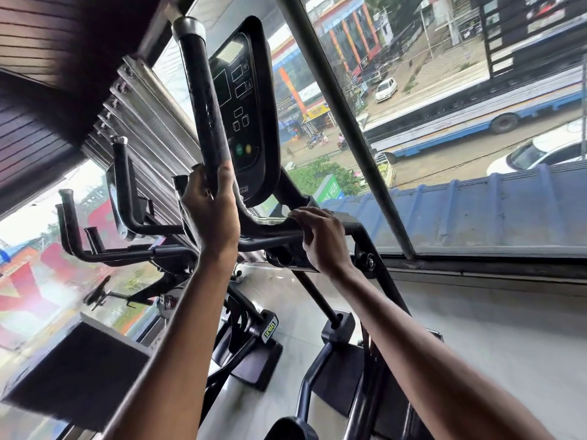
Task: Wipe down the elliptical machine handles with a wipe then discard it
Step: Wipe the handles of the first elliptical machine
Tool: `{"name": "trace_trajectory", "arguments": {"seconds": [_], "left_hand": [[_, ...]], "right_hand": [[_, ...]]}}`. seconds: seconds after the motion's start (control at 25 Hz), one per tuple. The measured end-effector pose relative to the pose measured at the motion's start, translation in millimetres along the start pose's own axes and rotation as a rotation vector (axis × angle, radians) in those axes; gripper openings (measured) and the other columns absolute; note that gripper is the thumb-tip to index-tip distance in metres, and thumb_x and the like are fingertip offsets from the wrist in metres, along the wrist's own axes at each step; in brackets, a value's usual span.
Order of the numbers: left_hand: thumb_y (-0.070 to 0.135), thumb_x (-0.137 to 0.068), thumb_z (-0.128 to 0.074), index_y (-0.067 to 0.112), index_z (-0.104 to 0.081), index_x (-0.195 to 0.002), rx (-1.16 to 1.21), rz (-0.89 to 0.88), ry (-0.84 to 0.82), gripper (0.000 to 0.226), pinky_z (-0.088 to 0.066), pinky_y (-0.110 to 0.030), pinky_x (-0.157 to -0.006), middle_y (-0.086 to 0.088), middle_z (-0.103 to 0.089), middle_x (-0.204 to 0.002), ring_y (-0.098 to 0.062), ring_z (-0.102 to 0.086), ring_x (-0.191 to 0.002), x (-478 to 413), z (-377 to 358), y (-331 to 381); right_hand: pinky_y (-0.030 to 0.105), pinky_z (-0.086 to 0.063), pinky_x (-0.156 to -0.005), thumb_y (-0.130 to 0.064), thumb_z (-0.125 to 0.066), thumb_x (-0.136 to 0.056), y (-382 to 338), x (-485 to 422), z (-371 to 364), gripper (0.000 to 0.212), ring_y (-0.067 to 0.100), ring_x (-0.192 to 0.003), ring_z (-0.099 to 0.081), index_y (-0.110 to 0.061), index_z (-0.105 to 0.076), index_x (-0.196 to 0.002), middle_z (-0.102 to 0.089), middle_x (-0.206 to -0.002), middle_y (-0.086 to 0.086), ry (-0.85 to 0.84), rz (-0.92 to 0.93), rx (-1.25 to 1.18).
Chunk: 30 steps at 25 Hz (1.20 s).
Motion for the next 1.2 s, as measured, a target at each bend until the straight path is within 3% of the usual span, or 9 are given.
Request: {"name": "trace_trajectory", "arguments": {"seconds": [0.12, 0.2, 0.32, 0.4, 0.48, 0.64, 0.76, 1.0, 1.2], "left_hand": [[0.038, -0.093, -0.062, 0.022, -0.066, -0.083, 0.024, -0.050, 0.054, 0.019, -0.046, -0.029, -0.064, 0.010, -0.061, -0.069, 0.000, -0.055, -0.063, 7, -4, 9], [0.031, -0.096, -0.063, 0.022, -0.066, -0.086, 0.032, -0.040, 0.092, 0.014, -0.051, -0.032, -0.066, 0.005, -0.063, -0.072, 0.000, -0.060, -0.065, 8, -5, 6], [0.044, -0.093, -0.064, 0.034, -0.069, -0.083, 0.043, -0.004, 0.099, 0.015, -0.055, -0.059, -0.068, -0.009, -0.067, -0.075, -0.039, -0.066, -0.070, 3, -6, -5], [0.045, -0.092, -0.063, 0.036, -0.069, -0.080, 0.043, -0.020, 0.121, 0.016, -0.052, -0.064, -0.064, -0.007, -0.065, -0.073, -0.045, -0.064, -0.068, 3, -5, -6], [0.046, -0.091, -0.063, 0.034, -0.070, -0.081, 0.020, -0.033, 0.135, 0.017, -0.053, -0.063, -0.067, -0.006, -0.068, -0.075, -0.045, -0.065, -0.071, 4, -6, -4], [0.044, -0.091, -0.063, 0.025, -0.073, -0.087, 0.024, -0.028, 0.159, 0.022, -0.055, -0.056, -0.070, -0.004, -0.071, -0.079, -0.038, -0.069, -0.075, 7, -4, -1], [0.039, -0.092, -0.063, 0.011, -0.073, -0.091, 0.038, -0.017, 0.172, 0.030, -0.056, -0.049, -0.070, 0.000, -0.068, -0.076, -0.024, -0.066, -0.069, 10, -4, 0], [0.034, -0.094, -0.063, 0.029, -0.067, -0.079, 0.060, -0.032, 0.164, 0.017, -0.051, -0.051, -0.048, -0.001, -0.061, -0.067, -0.038, -0.058, -0.053, 11, -6, 1], [0.039, -0.093, -0.065, 0.031, -0.069, -0.078, 0.062, -0.015, 0.156, 0.017, -0.054, -0.058, -0.055, -0.010, -0.064, -0.071, -0.037, -0.062, -0.057, 6, -5, -4]], "right_hand": [[0.027, -0.051, -0.098, 0.009, -0.067, -0.084, 9, 9, -4, 0.038, 0.016, -0.107, -0.064, -0.013, -0.076, -0.114, -0.074, -0.116, 0.000, -0.039, 0.024, 0.008], [0.026, -0.050, -0.098, 0.007, -0.066, -0.085, 29, 11, -2, 0.038, 0.017, -0.108, -0.065, -0.013, -0.076, -0.115, -0.074, -0.117, 0.000, -0.002, -0.075, 0.015], [0.019, -0.047, -0.098, 0.011, -0.064, -0.080, 49, 7, -5, 0.040, 0.019, -0.106, -0.069, -0.012, -0.078, -0.111, -0.075, -0.113, 0.002, 0.037, -0.246, 0.030], [0.018, -0.045, -0.100, 0.010, -0.065, -0.077, 37, 2, -10, 0.042, 0.016, -0.107, -0.067, -0.013, -0.078, -0.110, -0.075, -0.113, 0.001, -0.002, -0.177, -0.003], [0.020, -0.045, -0.101, 0.009, -0.067, -0.077, 32, 2, -11, 0.042, 0.016, -0.107, -0.065, -0.014, -0.078, -0.111, -0.075, -0.114, 0.000, -0.042, -0.107, -0.022], [0.010, -0.035, -0.097, 0.012, -0.065, -0.073, 75, -1, -7, 0.048, 0.021, -0.108, -0.067, -0.012, -0.077, -0.112, -0.075, -0.113, 0.004, -0.077, -0.258, 0.105], [0.021, -0.041, -0.101, 0.007, -0.067, -0.077, 88, -5, -8, 0.043, 0.023, -0.110, -0.067, -0.013, -0.077, -0.114, -0.075, -0.114, 0.006, -0.106, -0.301, 0.148], [0.019, -0.048, -0.095, 0.005, -0.067, -0.083, 95, 9, -4, 0.036, 0.018, -0.101, -0.071, -0.015, -0.078, -0.111, -0.076, -0.111, 0.002, 0.044, -0.322, 0.035], [0.025, -0.049, -0.100, 0.000, -0.068, -0.088, 74, 17, -9, 0.030, 0.012, -0.105, -0.068, -0.015, -0.077, -0.112, -0.075, -0.113, -0.001, 0.093, -0.263, -0.021]]}}
Point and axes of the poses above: each hand's wrist, its own x-axis away from the middle knuckle, its own z-axis out of the back of the hand, y = z × x, the point moved 7 cm from there along -x, towards the middle knuckle
